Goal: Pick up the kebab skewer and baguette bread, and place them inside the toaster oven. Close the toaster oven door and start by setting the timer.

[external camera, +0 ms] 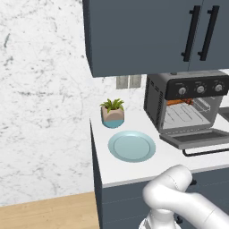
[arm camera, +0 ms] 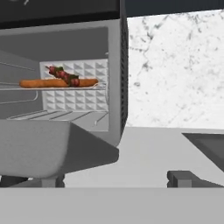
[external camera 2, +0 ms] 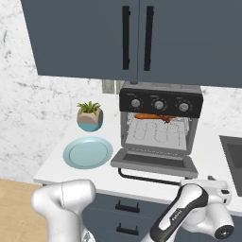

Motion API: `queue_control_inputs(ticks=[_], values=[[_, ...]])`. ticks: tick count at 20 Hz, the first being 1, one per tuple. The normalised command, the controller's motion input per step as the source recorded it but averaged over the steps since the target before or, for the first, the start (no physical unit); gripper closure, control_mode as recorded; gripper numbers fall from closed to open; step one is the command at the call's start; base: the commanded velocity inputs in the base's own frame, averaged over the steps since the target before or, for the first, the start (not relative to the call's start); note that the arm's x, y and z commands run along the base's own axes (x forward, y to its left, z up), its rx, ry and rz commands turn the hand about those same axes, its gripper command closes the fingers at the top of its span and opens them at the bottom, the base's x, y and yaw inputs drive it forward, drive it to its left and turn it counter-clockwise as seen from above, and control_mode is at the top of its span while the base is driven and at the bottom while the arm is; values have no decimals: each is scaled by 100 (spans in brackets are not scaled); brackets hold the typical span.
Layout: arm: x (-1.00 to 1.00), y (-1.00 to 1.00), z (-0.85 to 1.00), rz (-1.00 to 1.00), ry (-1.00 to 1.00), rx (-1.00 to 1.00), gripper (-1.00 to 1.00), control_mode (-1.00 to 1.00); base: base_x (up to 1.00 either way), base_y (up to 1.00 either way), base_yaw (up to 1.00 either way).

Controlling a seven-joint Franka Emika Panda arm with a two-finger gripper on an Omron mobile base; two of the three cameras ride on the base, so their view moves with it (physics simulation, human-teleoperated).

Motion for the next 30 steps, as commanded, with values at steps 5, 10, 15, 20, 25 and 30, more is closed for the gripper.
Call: queue_control_inputs(ticks=[5,10,15,20,25,30], values=[[30,11,9,-3,-5,0,-100,-100,0,0,0],[22,32,26,-1,-9,0,-100,-100,0,0,0],[20,39,32,0,-9,0,-100,-100,0,0,0],[28,32,38,0,-13,0,-100,-100,0,0,0],[26,30,38,0,-13,0,-100,-100,0,0,0],[29,29,43,-1,-13,0,-100,-100,0,0,0]])
